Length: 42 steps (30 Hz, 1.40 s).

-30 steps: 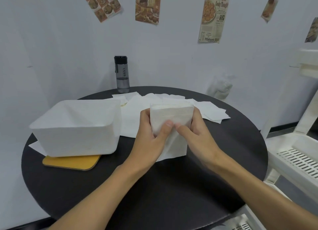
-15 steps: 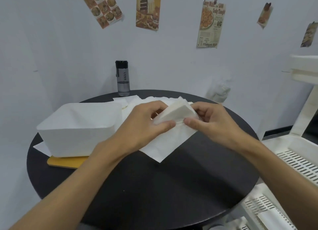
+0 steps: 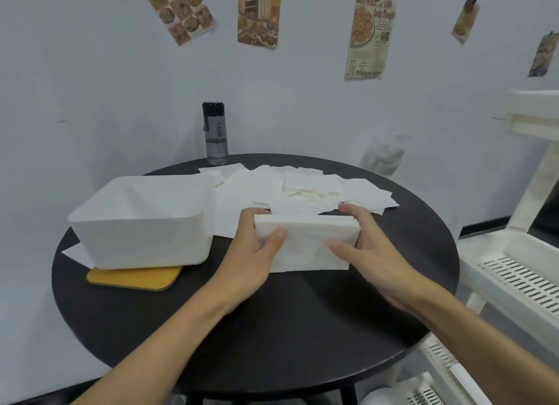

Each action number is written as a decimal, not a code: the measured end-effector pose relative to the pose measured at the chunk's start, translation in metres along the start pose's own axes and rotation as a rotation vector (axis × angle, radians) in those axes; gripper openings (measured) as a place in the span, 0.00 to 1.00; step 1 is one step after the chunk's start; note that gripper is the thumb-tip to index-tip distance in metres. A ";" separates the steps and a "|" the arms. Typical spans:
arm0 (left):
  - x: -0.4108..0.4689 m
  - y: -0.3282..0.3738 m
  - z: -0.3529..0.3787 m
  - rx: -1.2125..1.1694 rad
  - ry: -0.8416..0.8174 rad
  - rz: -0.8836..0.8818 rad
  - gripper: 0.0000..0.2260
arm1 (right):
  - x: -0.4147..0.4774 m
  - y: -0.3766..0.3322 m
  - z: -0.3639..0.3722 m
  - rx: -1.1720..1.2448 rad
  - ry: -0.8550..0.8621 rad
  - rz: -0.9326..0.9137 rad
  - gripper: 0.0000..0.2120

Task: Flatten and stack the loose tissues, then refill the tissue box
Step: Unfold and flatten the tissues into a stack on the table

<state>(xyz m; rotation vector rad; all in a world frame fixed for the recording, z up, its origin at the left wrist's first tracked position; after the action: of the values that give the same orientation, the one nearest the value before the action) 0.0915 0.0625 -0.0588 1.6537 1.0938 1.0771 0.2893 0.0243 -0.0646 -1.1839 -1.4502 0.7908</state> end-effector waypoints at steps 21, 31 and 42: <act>-0.004 -0.011 0.003 0.185 -0.041 -0.046 0.11 | -0.007 0.003 0.004 -0.147 0.017 -0.035 0.14; -0.008 0.071 -0.072 0.074 0.240 0.172 0.07 | 0.029 -0.077 0.008 -0.063 0.011 -0.174 0.14; 0.005 0.078 -0.217 0.093 0.443 0.014 0.17 | 0.116 -0.151 0.123 -0.280 -0.257 -0.251 0.09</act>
<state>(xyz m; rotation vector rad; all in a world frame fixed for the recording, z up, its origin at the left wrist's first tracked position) -0.0958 0.0890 0.0727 1.5311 1.4323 1.4655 0.1372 0.1049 0.0831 -1.1040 -1.9295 0.5939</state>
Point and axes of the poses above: each hand's wrist, its own x-axis towards the middle knuckle, its own z-axis out of the palm, y = z × x, the point moved 7 cm from there along x, towards the middle knuckle, and after that the axes turned 6 degrees about -z, right-handed, at the moved point
